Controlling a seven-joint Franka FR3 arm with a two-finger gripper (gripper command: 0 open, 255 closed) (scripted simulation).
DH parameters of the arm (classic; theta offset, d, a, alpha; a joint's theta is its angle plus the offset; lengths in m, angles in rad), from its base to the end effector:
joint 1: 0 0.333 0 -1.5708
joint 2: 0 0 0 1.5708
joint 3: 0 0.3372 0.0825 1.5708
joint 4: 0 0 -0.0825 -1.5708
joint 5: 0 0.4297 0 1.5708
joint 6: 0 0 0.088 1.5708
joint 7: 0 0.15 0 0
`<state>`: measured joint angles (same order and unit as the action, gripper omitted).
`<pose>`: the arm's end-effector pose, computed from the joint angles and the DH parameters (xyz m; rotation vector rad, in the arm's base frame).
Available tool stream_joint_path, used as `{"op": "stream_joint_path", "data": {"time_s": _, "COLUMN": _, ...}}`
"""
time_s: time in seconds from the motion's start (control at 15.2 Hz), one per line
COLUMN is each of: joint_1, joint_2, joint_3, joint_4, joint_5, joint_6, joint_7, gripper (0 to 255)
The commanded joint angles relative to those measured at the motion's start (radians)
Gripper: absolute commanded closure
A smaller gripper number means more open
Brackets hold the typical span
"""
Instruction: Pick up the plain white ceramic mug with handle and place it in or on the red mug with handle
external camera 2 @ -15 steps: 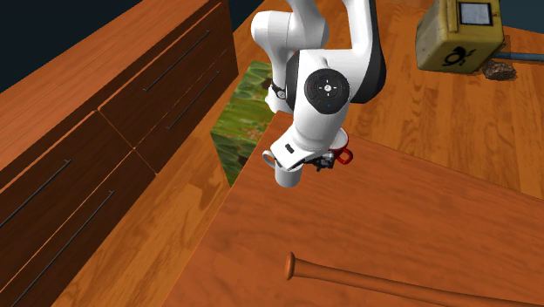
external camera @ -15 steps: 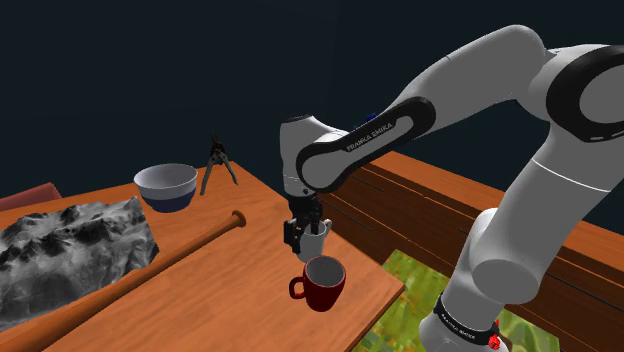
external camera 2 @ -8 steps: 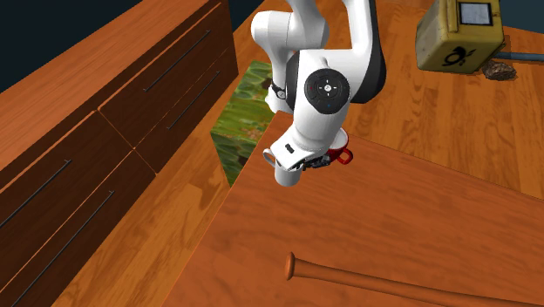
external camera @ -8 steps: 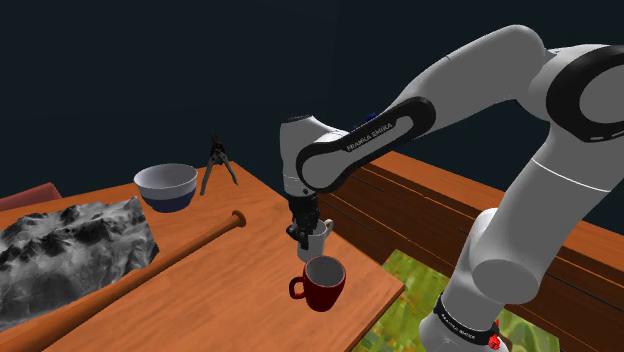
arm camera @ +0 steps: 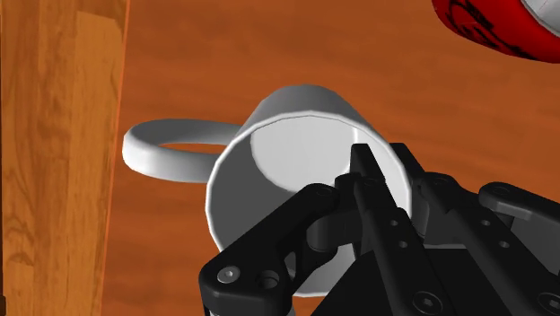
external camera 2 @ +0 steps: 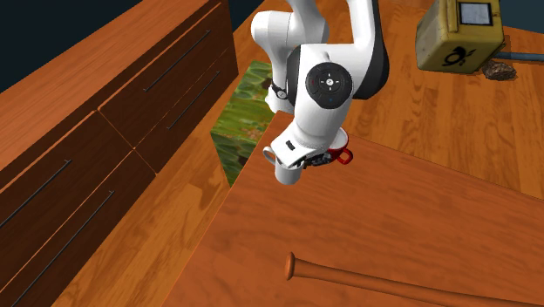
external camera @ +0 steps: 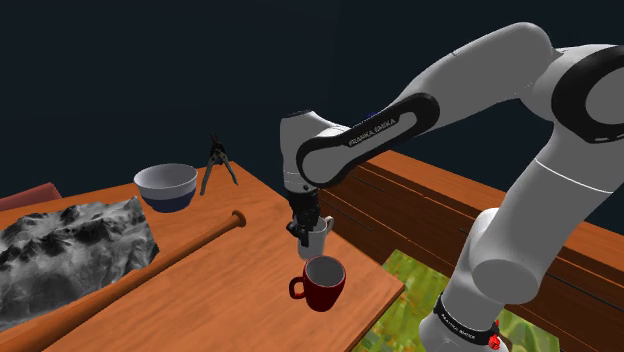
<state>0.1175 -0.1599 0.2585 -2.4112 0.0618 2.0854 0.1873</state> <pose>0.4414 0.1773 0.3078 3.0855 0.2272 -0.2583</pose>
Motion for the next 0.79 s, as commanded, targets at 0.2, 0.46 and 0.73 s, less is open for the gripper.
{"op": "stream_joint_path", "data": {"time_s": 0.2, "joint_1": 0.0, "joint_2": -0.036, "joint_3": -0.005, "joint_4": 0.035, "joint_5": 0.005, "joint_6": -0.071, "joint_7": -0.007, "gripper": 255}}
{"op": "stream_joint_path", "data": {"time_s": 0.46, "joint_1": 0.0, "joint_2": -0.062, "joint_3": -0.009, "joint_4": 0.067, "joint_5": 0.009, "joint_6": -0.128, "joint_7": -0.01, "gripper": 255}}
{"op": "stream_joint_path", "data": {"time_s": 0.73, "joint_1": -0.001, "joint_2": -0.084, "joint_3": -0.012, "joint_4": 0.101, "joint_5": 0.011, "joint_6": -0.184, "joint_7": -0.013, "gripper": 255}}
